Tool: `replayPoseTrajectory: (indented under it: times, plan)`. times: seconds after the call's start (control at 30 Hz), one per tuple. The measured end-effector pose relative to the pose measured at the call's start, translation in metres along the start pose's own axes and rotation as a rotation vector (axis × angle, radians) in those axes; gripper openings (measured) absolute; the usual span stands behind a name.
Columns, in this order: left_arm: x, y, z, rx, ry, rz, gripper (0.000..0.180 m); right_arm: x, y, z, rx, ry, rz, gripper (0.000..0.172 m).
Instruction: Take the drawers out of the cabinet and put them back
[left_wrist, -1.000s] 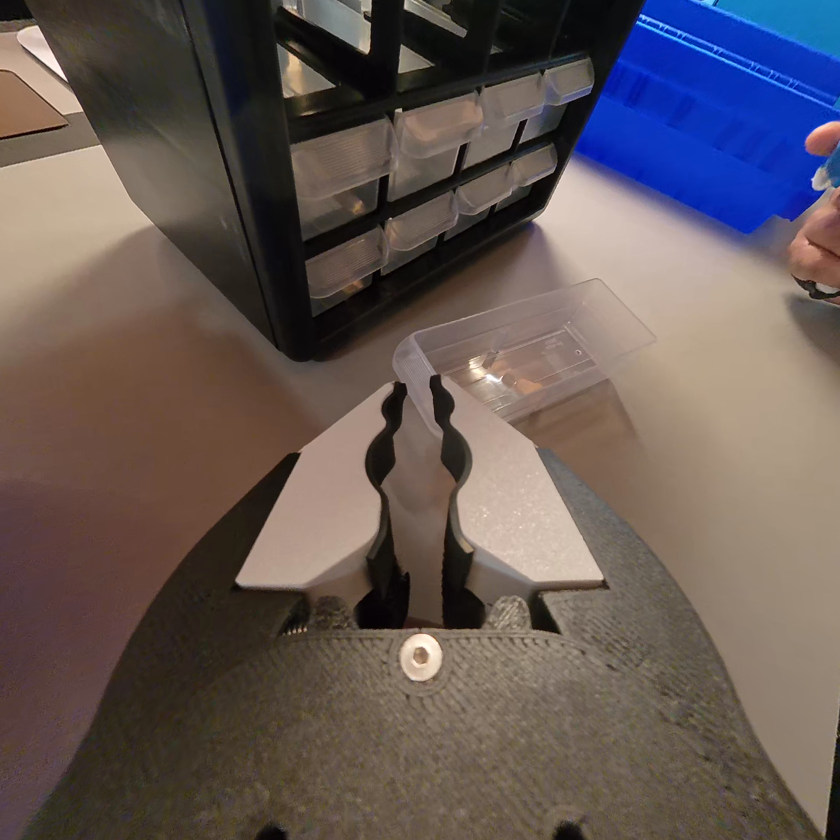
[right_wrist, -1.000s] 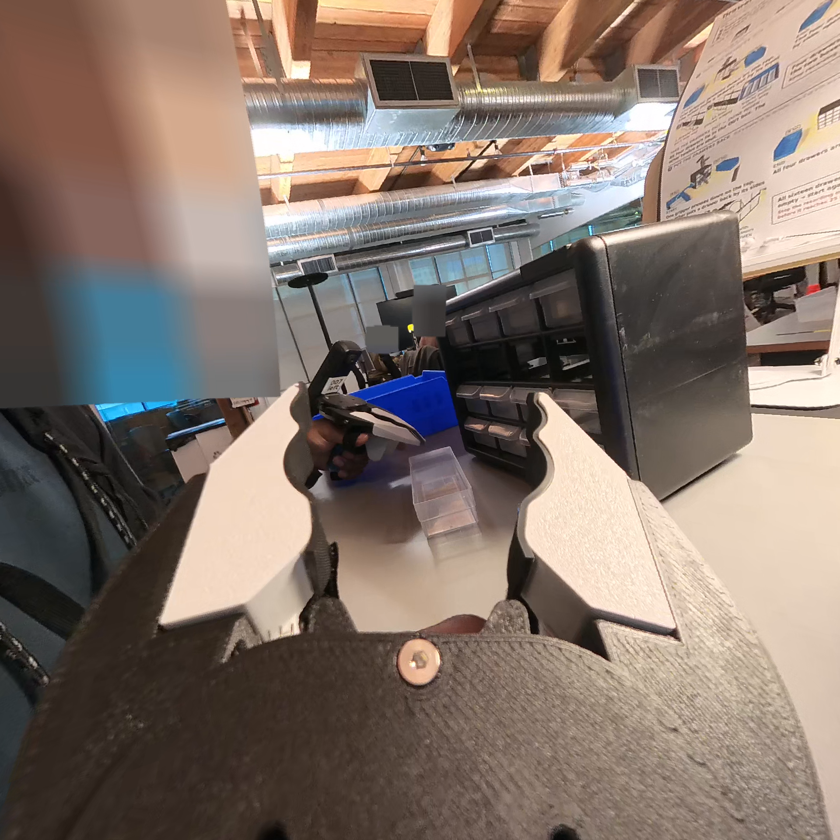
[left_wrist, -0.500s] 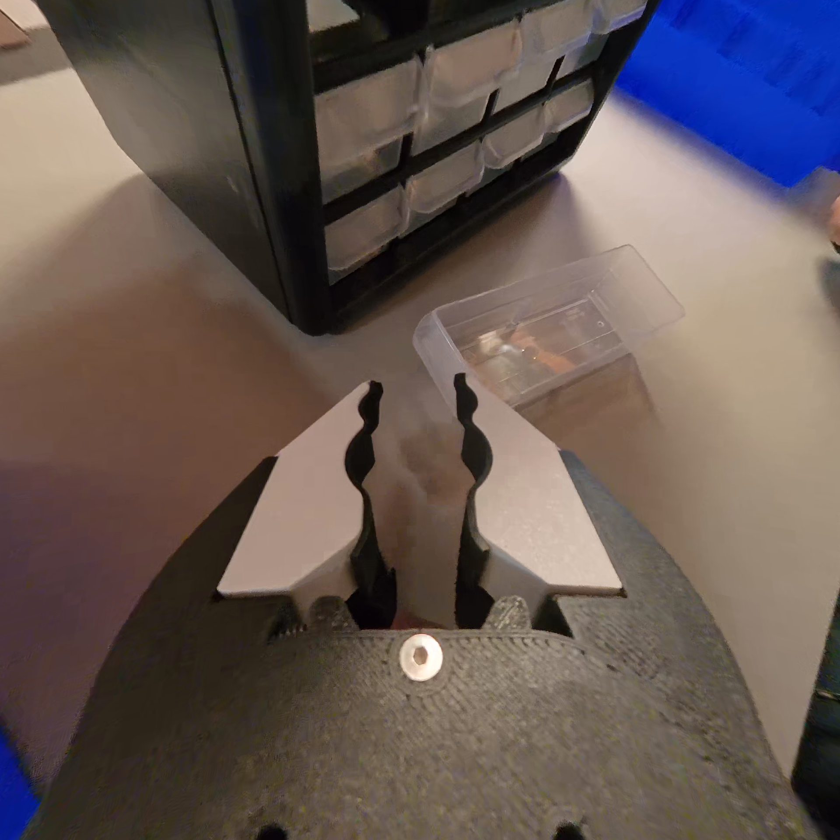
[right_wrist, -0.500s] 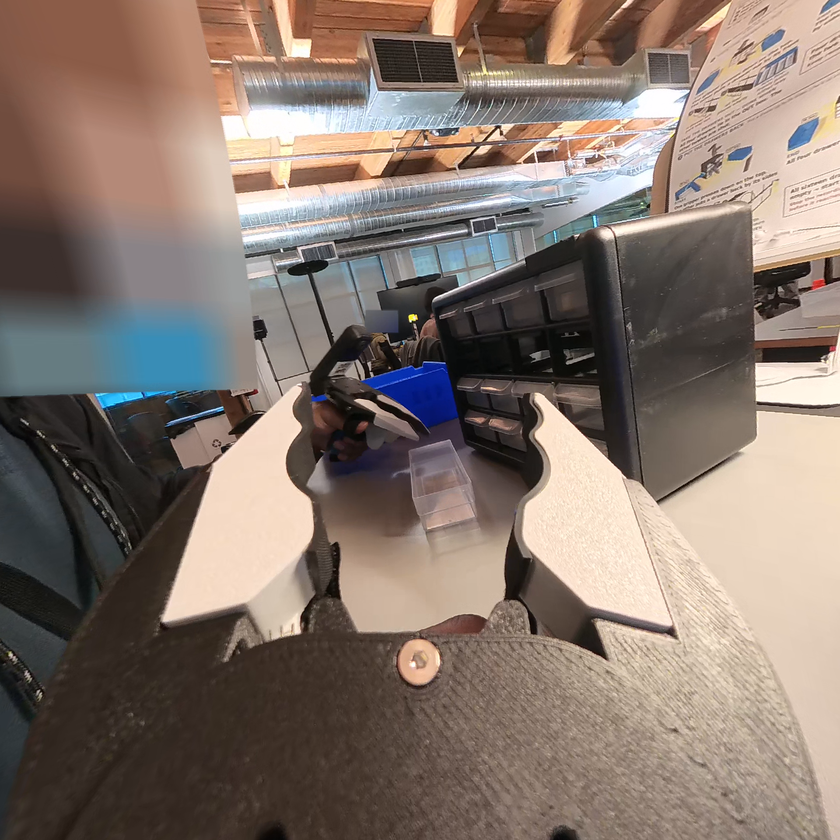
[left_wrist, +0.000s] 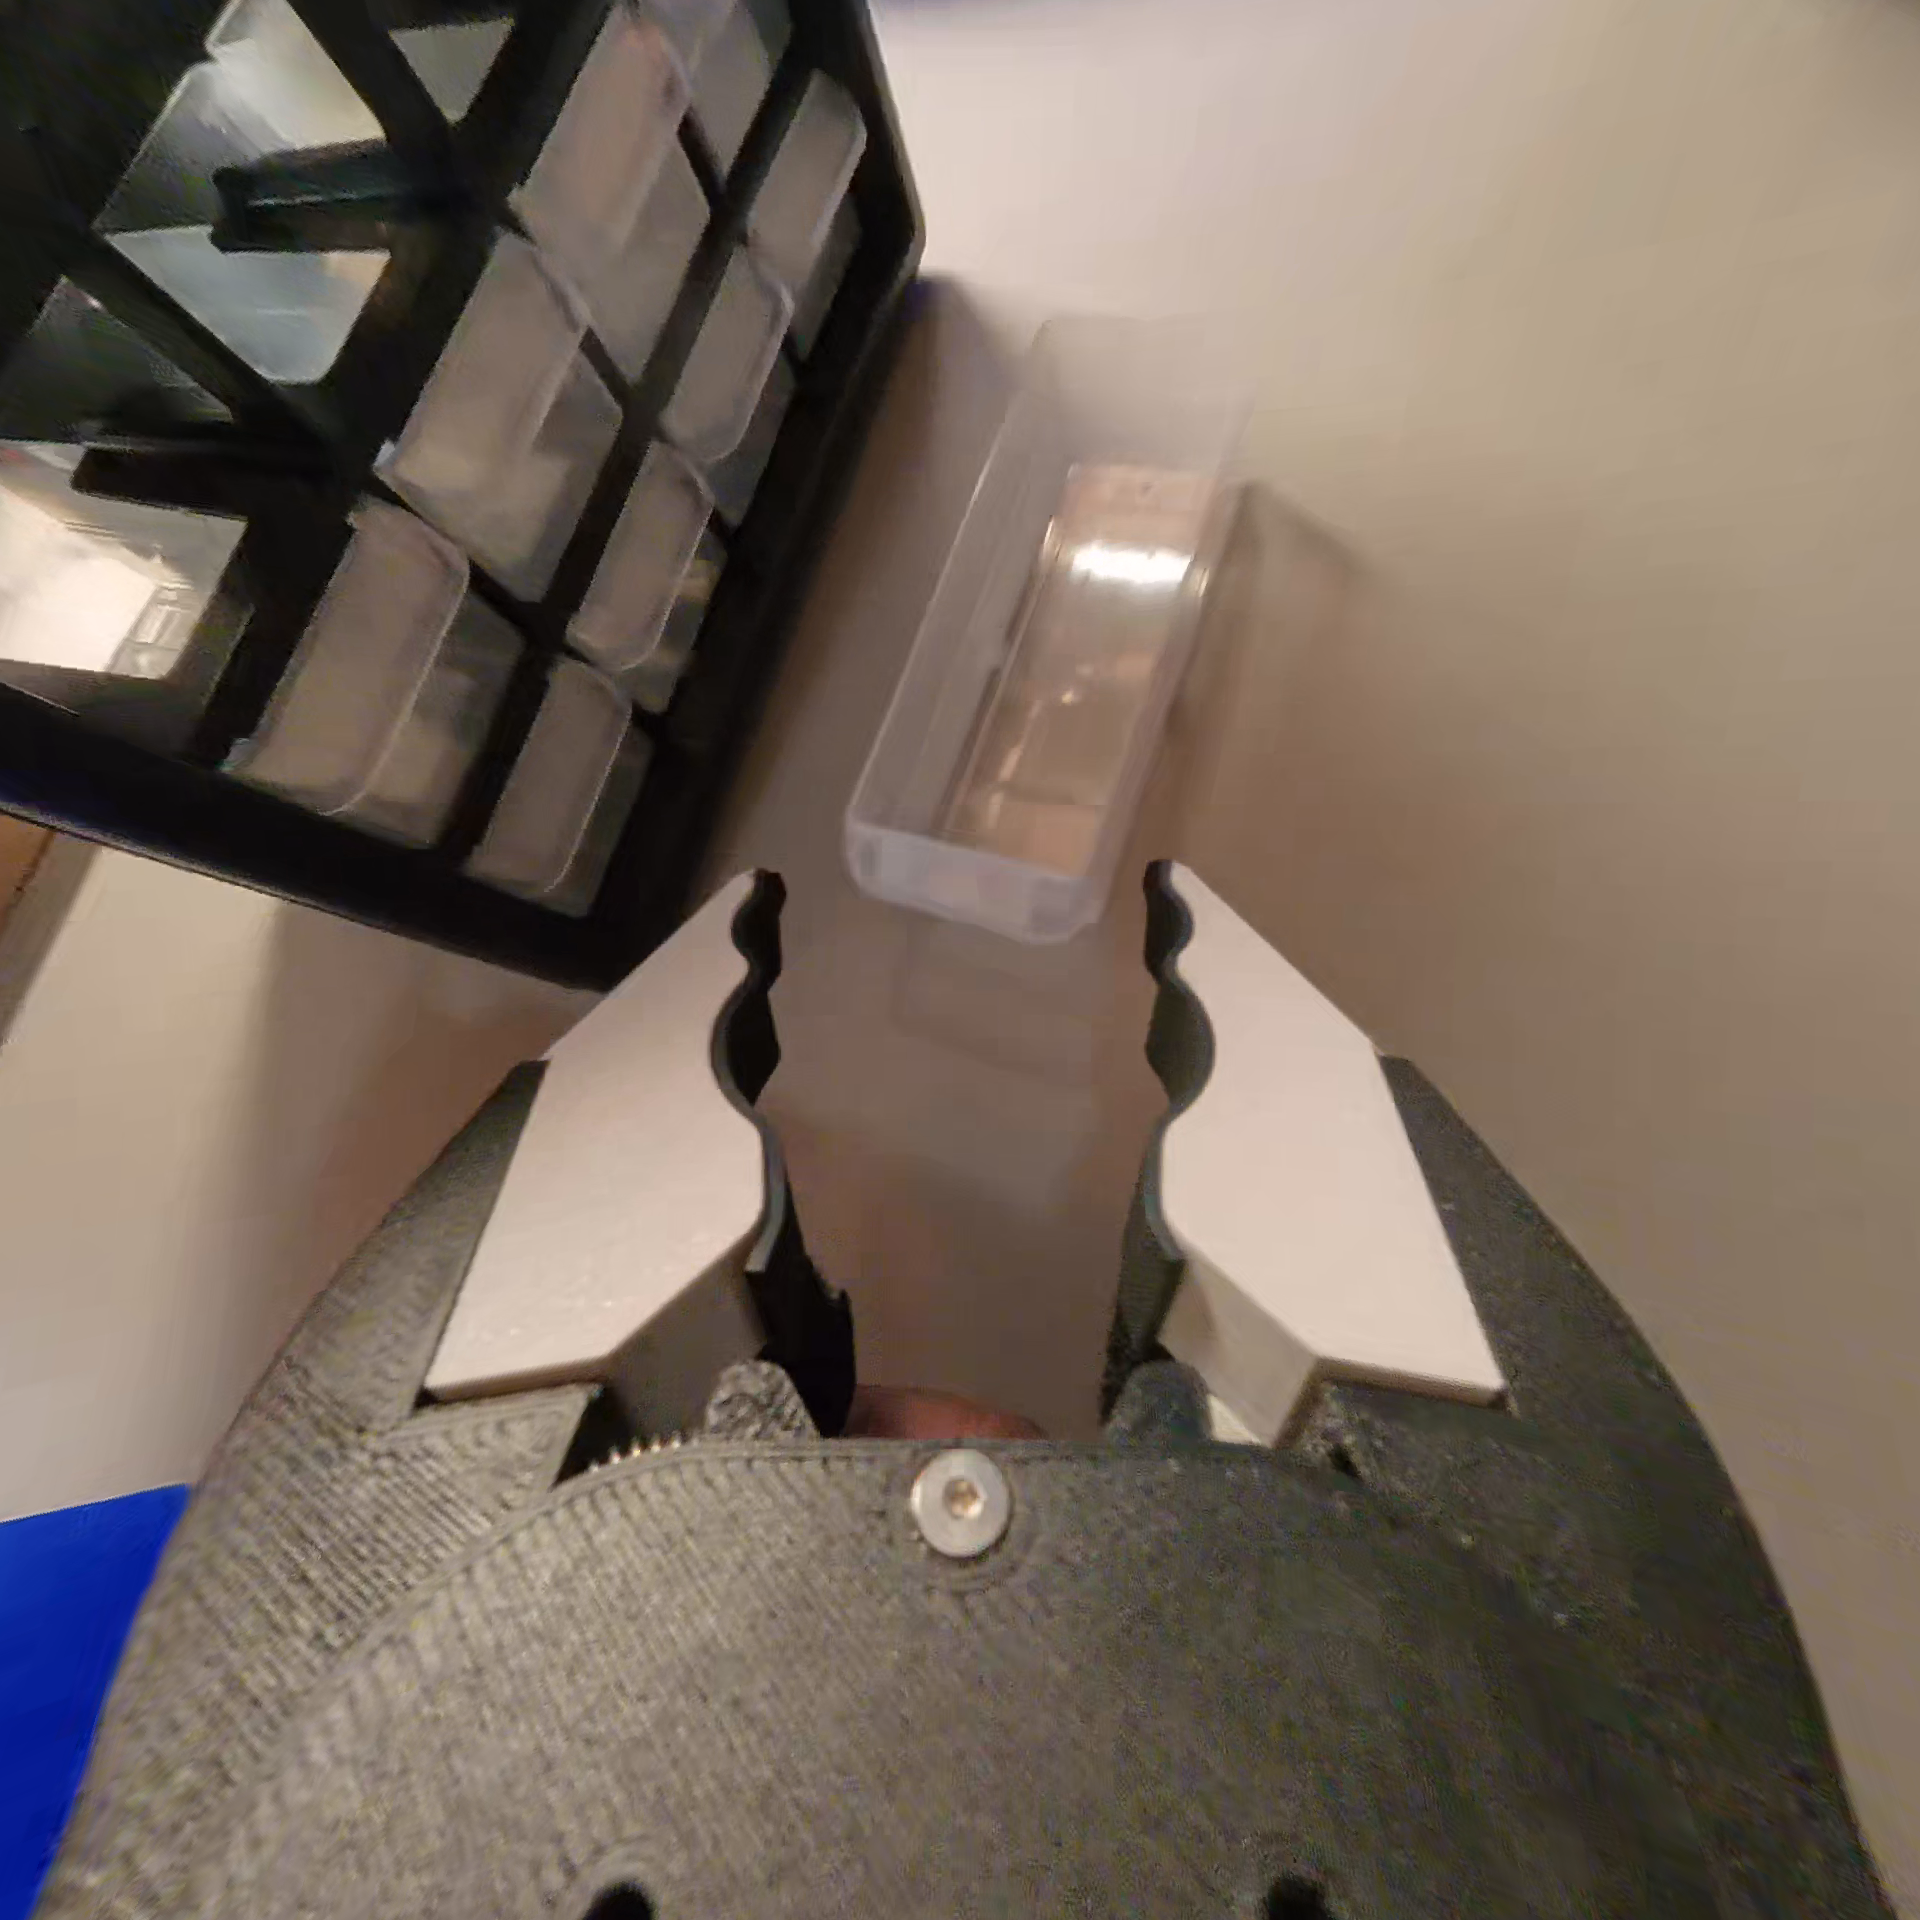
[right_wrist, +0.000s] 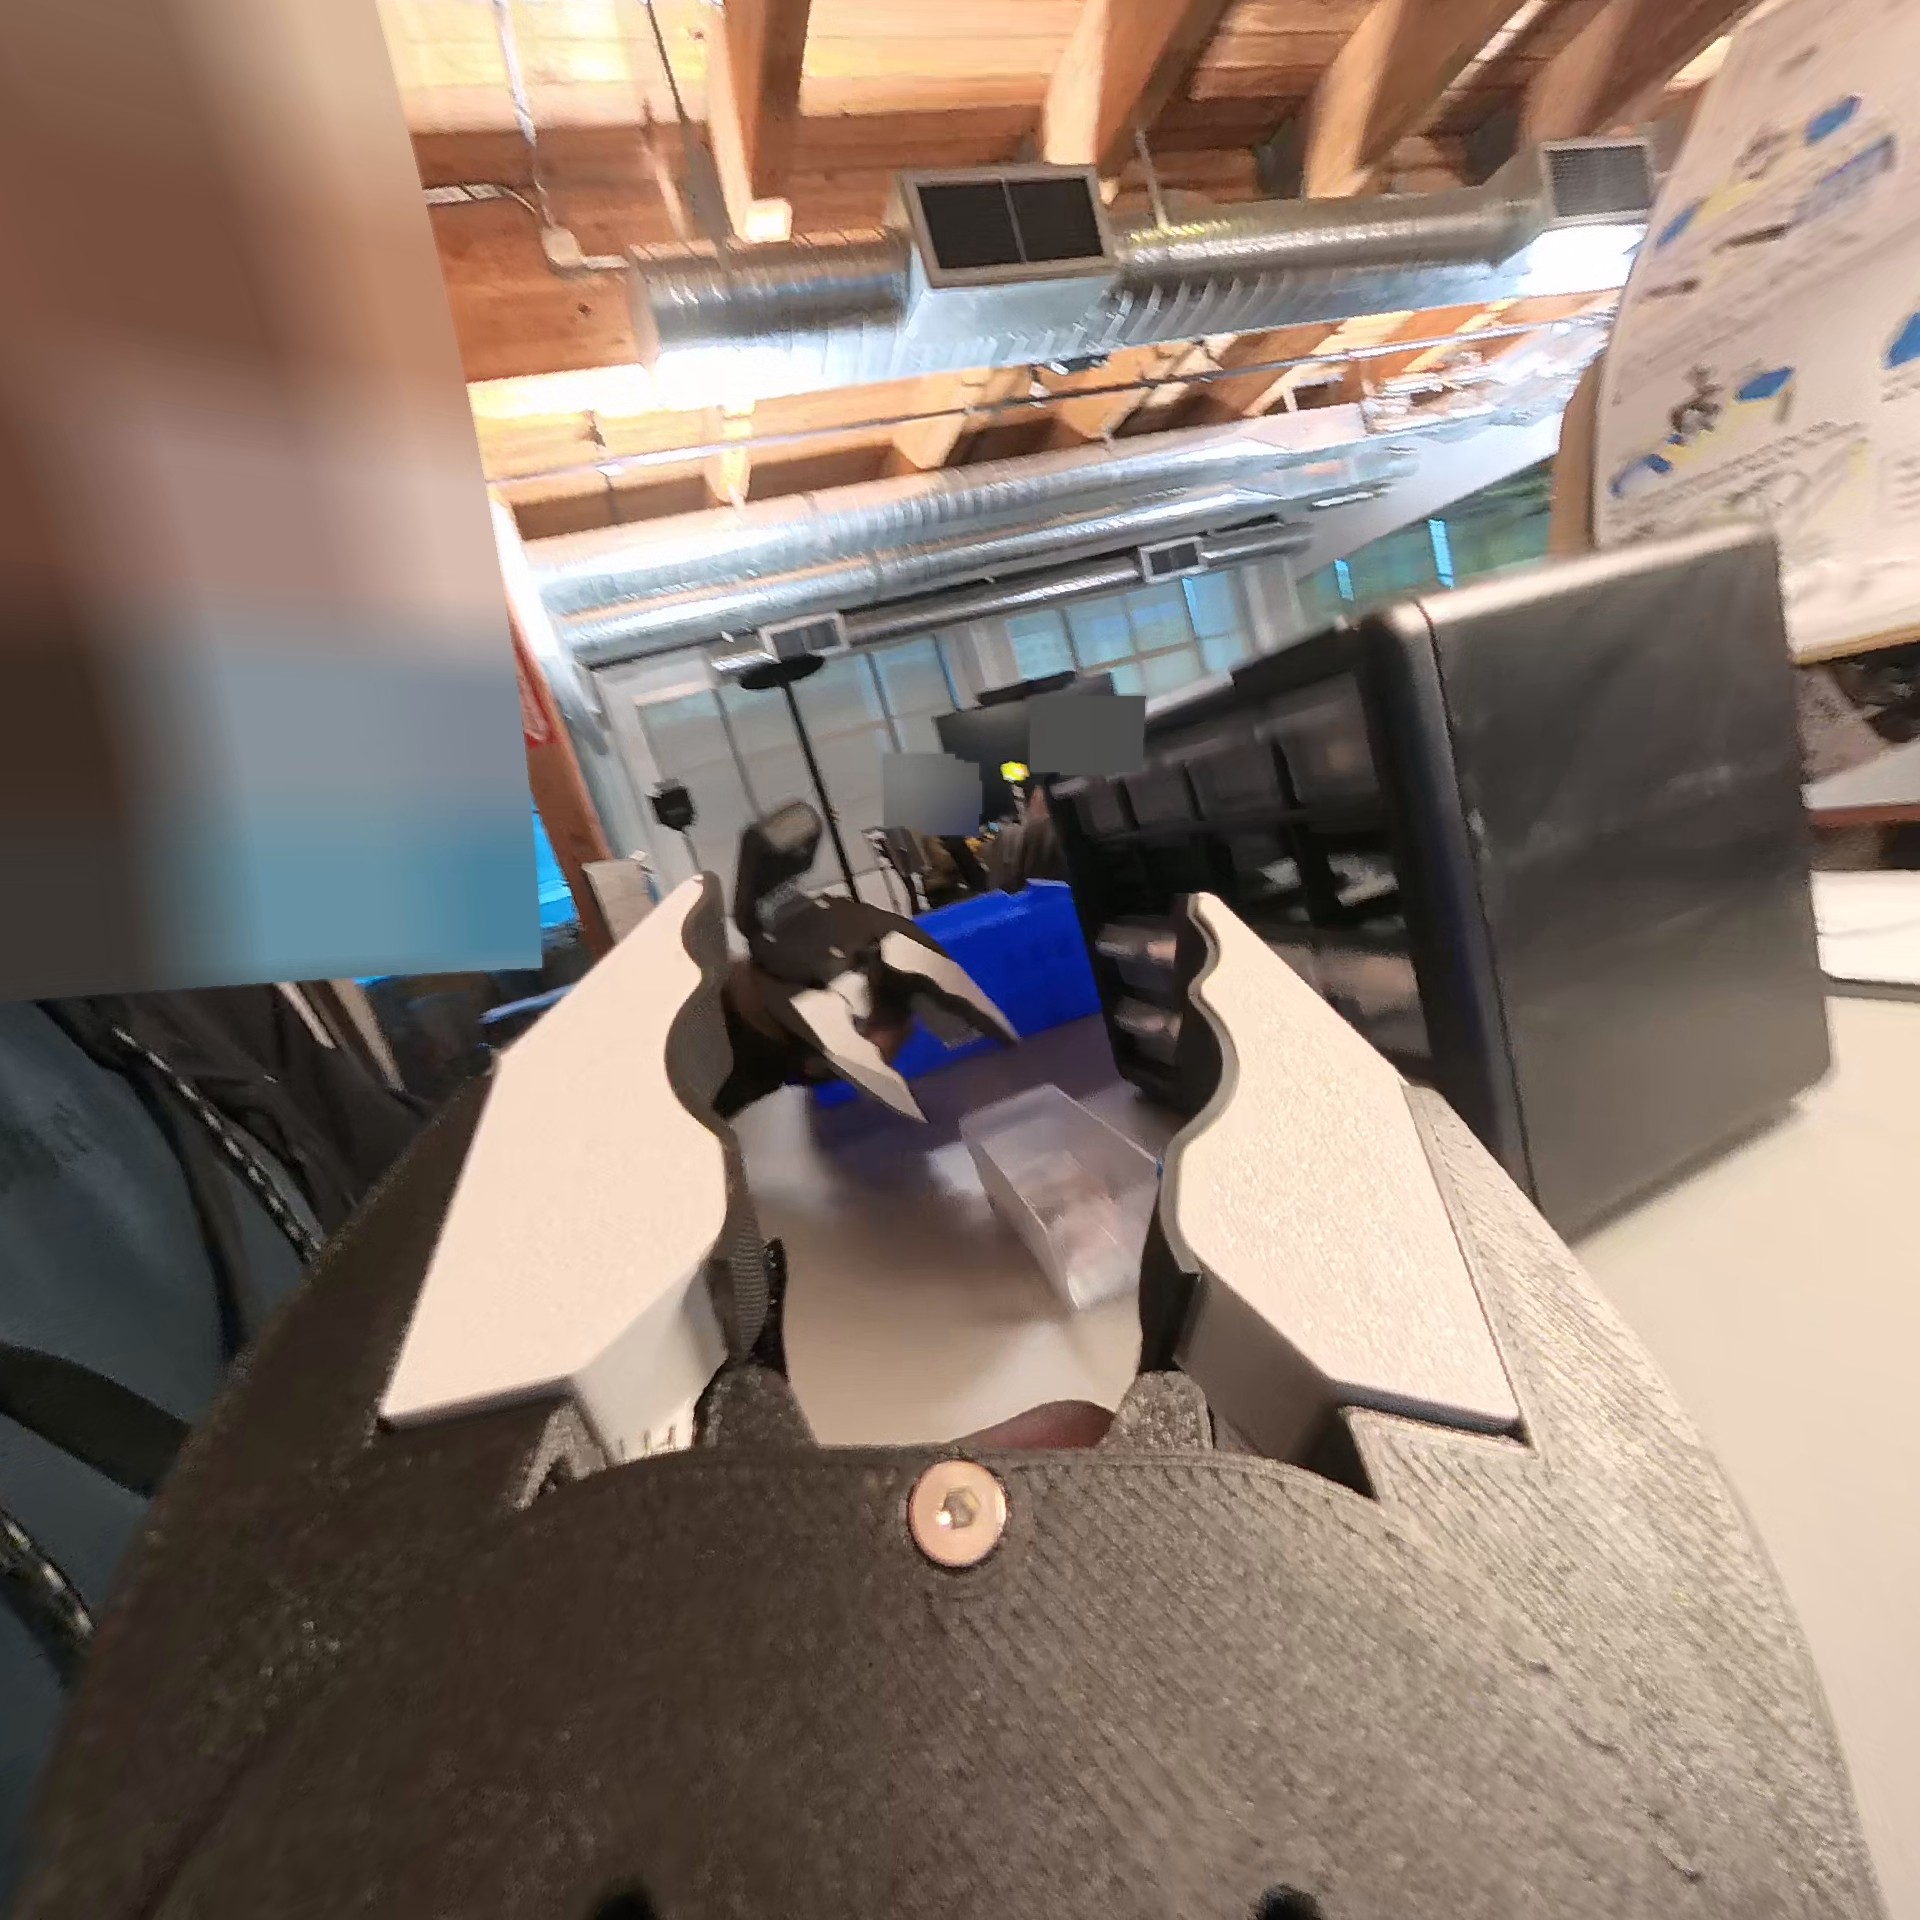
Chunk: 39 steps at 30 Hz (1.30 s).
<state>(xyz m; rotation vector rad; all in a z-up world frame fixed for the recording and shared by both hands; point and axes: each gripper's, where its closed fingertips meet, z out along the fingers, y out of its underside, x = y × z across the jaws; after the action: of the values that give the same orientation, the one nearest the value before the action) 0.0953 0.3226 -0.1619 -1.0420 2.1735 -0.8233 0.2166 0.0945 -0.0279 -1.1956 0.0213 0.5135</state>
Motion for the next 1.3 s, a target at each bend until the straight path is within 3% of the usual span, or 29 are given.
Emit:
replayPoseTrajectory:
  times: [0.2, 0.37, 0.47, 0.63, 0.87, 1.07, 1.17, 1.3]
  plan:
    - [-0.006, 0.022, 0.0, -0.213, 0.02, 0.212, 0.073, -0.007, -0.015, 0.018, -0.033, -0.094, 0.023, 0.085]
    - [0.0, 0.028, 0.018, -0.284, 0.054, 0.302, 0.057, -0.005, -0.016, 0.028, -0.055, -0.126, 0.044, 0.084]
    - [0.02, 0.014, 0.02, -0.188, 0.131, 0.281, 0.047, 0.0, -0.021, 0.032, -0.043, -0.124, 0.053, 0.083]
    - [0.03, -0.014, 0.011, -0.049, 0.163, 0.299, 0.046, 0.015, -0.022, 0.035, -0.048, -0.064, 0.055, 0.082]
    - [0.016, -0.001, 0.023, -0.238, 0.136, 0.523, 0.052, 0.037, -0.009, 0.035, -0.093, 0.026, 0.09, 0.08]
    - [0.032, -0.007, 0.04, -0.212, 0.206, 0.651, 0.056, 0.044, -0.004, 0.034, -0.116, 0.053, 0.109, 0.078]
    - [0.037, -0.01, 0.042, -0.201, 0.227, 0.655, 0.045, 0.047, -0.005, 0.037, -0.133, 0.068, 0.085, 0.077]
    - [0.046, -0.018, 0.041, -0.163, 0.258, 0.645, 0.043, 0.054, -0.017, 0.046, -0.144, 0.108, 0.001, 0.075]
